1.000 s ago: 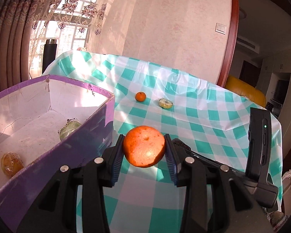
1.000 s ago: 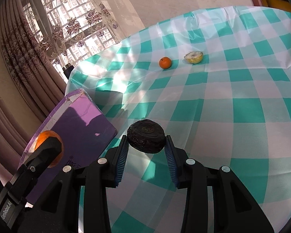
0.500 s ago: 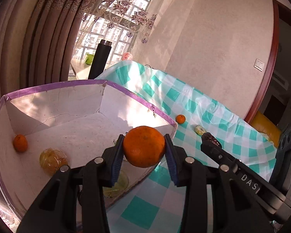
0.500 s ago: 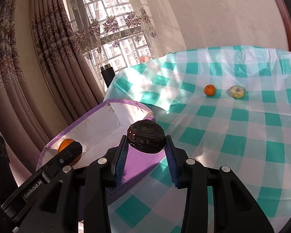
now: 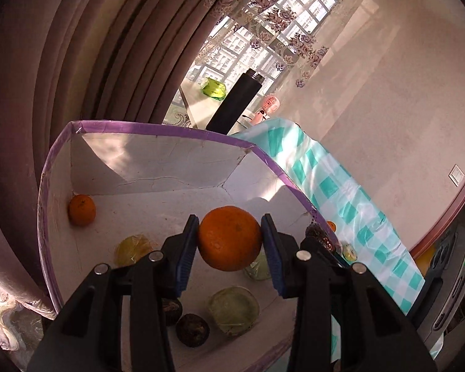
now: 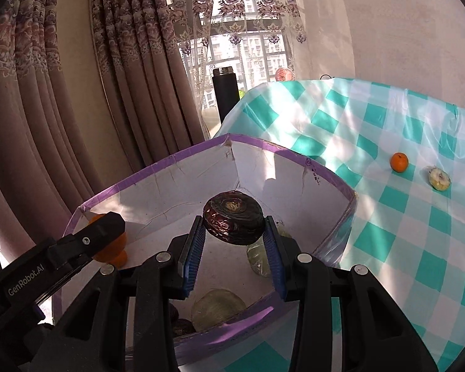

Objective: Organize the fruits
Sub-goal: 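Open the left tool over the box while the right tool releases the dark fruit inside, then move both open tools from the box back over the last fruits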

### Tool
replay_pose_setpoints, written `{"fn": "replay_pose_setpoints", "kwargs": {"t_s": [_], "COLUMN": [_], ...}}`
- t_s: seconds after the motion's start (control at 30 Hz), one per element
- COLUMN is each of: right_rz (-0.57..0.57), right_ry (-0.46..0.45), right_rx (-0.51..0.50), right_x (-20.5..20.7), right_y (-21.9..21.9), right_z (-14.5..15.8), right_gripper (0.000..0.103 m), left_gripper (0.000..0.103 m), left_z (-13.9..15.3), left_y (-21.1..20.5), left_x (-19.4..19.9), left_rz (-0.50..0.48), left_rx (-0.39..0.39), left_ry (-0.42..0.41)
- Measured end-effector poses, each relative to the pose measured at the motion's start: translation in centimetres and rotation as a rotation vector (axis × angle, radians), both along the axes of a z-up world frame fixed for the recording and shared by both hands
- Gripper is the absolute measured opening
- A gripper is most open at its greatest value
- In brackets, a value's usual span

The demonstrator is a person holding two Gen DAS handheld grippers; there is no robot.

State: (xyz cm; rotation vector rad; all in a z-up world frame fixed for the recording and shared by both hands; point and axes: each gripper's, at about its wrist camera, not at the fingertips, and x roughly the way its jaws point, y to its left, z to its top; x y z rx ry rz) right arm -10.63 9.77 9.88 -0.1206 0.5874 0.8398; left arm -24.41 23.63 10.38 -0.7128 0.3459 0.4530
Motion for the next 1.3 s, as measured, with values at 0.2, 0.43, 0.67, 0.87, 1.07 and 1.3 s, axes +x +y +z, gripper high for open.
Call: {"fn": "replay_pose_setpoints", "kwargs": {"t_s": [0.2, 0.43, 0.67, 0.87, 1.07, 1.3], "right_rz": [0.044, 0.012, -0.070, -0.215, -0.371, -0.584], "right_ry": [-0.019, -0.029, -0.069, -0.019, 0.054, 0.093], "right_rx": [-0.100, -0.103, 0.036, 0.138, 0.162, 0.068], "right_x": [0.0, 0.2, 0.4, 2.9, 5.8, 9.0], "right_y": [3.0, 2.6, -1.3, -6.7, -12.2, -18.4], "right_z": [-0.7, -1.4, 0.2, 0.3, -1.6, -4.9], "right_gripper": [0.043, 0.069, 0.072, 0.081, 0.082, 0.087], "left_gripper": [0.071, 0.088, 0.095, 0.101, 0.101, 0.101], "left_z": [0.1, 0.4, 0.4, 0.4, 0.3, -1.3], "left_y": [0.0, -0.4, -0.7, -1.5, -3.2, -11.2], "left_x": [-0.5, -0.5, -0.2, 0.0, 0.5, 5.1], "left_rz": [0.040, 0.004, -0.018, -0.032, -0.147, -0.498], "left_rx": [-0.016, 0.017, 0.036, 0.080, 0.106, 0.279], "left_ry": [-0.033, -0.052, -0.058, -0.060, -0.123, 0.003]}}
